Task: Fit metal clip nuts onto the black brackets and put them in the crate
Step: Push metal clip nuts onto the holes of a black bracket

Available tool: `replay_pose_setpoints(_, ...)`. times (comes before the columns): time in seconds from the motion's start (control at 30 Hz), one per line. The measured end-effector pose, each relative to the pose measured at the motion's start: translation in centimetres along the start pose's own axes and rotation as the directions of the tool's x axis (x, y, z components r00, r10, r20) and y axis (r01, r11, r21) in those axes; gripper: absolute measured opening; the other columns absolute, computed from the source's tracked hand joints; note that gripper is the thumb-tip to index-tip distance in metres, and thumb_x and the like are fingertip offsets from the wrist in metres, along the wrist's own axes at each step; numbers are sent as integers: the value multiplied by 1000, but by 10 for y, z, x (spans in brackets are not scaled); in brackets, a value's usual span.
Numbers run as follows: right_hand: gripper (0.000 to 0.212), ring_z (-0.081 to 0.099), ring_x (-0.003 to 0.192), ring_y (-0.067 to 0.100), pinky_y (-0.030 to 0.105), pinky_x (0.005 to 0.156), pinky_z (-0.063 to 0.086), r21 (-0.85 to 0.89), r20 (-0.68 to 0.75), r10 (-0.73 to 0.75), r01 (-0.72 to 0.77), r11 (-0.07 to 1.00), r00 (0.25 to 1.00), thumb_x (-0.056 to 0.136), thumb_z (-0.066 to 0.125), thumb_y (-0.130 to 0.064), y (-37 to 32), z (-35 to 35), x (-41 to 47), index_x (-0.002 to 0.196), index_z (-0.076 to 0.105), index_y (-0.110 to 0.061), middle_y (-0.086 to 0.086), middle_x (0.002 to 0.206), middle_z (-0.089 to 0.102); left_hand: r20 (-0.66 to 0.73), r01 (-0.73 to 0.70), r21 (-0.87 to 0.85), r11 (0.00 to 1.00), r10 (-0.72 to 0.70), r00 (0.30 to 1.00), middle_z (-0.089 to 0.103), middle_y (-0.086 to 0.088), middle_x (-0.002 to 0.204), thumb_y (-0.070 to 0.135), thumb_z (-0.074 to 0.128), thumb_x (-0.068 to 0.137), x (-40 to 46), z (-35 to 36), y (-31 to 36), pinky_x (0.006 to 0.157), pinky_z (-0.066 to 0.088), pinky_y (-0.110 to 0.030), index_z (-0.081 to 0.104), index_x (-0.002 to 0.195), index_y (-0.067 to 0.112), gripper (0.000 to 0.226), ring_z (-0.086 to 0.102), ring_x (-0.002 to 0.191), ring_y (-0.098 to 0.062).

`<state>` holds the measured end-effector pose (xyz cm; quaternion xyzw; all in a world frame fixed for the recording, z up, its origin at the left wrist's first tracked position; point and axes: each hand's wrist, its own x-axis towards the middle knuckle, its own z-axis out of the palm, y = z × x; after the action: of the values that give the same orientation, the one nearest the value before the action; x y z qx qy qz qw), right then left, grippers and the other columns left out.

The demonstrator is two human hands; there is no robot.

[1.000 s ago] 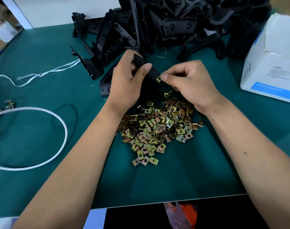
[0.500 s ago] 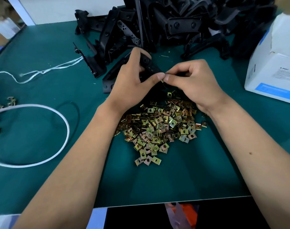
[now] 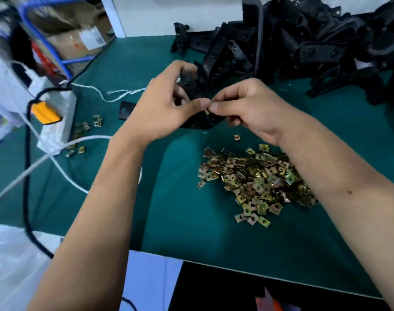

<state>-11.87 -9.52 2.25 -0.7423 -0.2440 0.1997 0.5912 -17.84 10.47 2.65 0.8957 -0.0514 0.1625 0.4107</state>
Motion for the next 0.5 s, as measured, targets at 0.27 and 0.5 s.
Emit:
replay_pose_setpoints(0.27, 9, 52, 57, -1, 19, 58, 40, -184, -1, 30, -29, 982, 1000, 87, 79, -15, 1, 10, 4, 79, 79, -18, -10, 64, 65, 55, 42, -43, 998, -39, 998, 70, -5, 71, 29, 87, 81, -10, -5, -7, 66, 52, -34, 44, 150, 11, 83, 61, 65, -11)
replay_pose_setpoints(0.5, 24, 53, 61, 5, 14, 52, 40, -9, -346, 40, -46, 999, 937, 103, 61, -27, 32, -72, -41, 90, 79, -17, -3, 73, 66, 503, -316, 439, 841, 61, 862, 60, 14, 81, 58, 81, 77, 60, 37, 78, 71, 47, -17, 52, 141, 8, 86, 61, 87, -16)
